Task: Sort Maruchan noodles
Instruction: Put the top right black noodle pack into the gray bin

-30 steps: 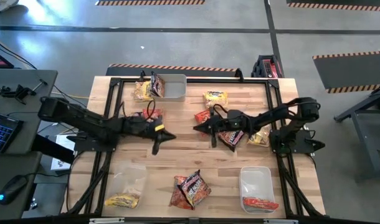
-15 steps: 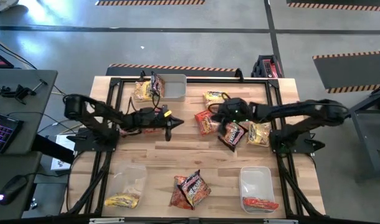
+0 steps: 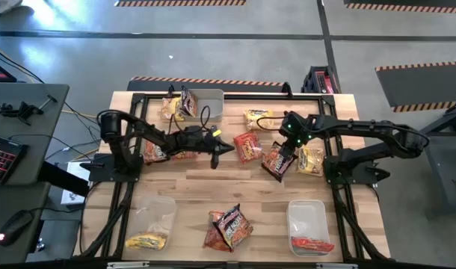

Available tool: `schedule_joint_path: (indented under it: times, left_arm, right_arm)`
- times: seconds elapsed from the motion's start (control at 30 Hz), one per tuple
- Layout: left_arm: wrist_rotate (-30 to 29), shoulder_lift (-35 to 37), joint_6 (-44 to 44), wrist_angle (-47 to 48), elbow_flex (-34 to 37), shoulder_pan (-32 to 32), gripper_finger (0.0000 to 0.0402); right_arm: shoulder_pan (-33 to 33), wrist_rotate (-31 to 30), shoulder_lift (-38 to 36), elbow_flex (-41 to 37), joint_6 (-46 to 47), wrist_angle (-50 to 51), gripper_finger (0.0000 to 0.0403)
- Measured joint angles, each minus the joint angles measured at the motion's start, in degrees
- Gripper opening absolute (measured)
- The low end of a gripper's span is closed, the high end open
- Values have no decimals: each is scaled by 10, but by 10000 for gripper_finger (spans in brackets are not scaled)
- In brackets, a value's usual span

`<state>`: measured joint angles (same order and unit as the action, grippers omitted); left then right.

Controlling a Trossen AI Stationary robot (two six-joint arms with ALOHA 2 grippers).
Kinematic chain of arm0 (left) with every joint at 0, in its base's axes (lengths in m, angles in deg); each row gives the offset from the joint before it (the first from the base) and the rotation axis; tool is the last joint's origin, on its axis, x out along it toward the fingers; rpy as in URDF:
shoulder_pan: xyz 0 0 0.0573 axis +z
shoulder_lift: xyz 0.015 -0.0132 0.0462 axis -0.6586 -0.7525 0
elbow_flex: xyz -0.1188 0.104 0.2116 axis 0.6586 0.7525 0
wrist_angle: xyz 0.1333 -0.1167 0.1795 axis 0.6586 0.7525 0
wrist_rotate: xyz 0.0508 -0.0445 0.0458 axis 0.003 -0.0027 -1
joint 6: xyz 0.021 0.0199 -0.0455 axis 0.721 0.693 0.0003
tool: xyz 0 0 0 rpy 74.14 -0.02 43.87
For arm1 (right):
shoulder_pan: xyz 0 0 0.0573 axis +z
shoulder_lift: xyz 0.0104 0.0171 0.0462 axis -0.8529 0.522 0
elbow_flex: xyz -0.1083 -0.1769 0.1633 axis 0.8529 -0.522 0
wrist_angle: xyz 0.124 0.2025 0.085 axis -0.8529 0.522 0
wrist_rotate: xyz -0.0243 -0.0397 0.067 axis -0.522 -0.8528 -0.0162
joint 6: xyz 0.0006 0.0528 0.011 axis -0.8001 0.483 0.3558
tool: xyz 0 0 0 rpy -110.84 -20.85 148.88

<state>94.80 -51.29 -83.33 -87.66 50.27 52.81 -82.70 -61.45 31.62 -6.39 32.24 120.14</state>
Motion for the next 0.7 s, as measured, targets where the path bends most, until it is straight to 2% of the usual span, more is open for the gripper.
schedule_joint_path:
  times: [0.1, 0.37, 0.5, 0.7]
  left_arm:
    - [22, -6, -4, -1, -3, 0, 0]
    - [24, -5, -15, 12, -3, -2, 0]
    - [24, -5, -15, 17, -2, -4, 0]
    - [24, -5, -15, 17, -2, -4, 0]
  right_arm:
    - [-9, 20, 5, 0, -8, -3, 190]
    - [-29, 24, 63, -7, -16, -25, 172]
    - [-29, 56, 83, -13, -22, -53, 164]
    - [-29, 84, 93, -15, -22, -69, 131]
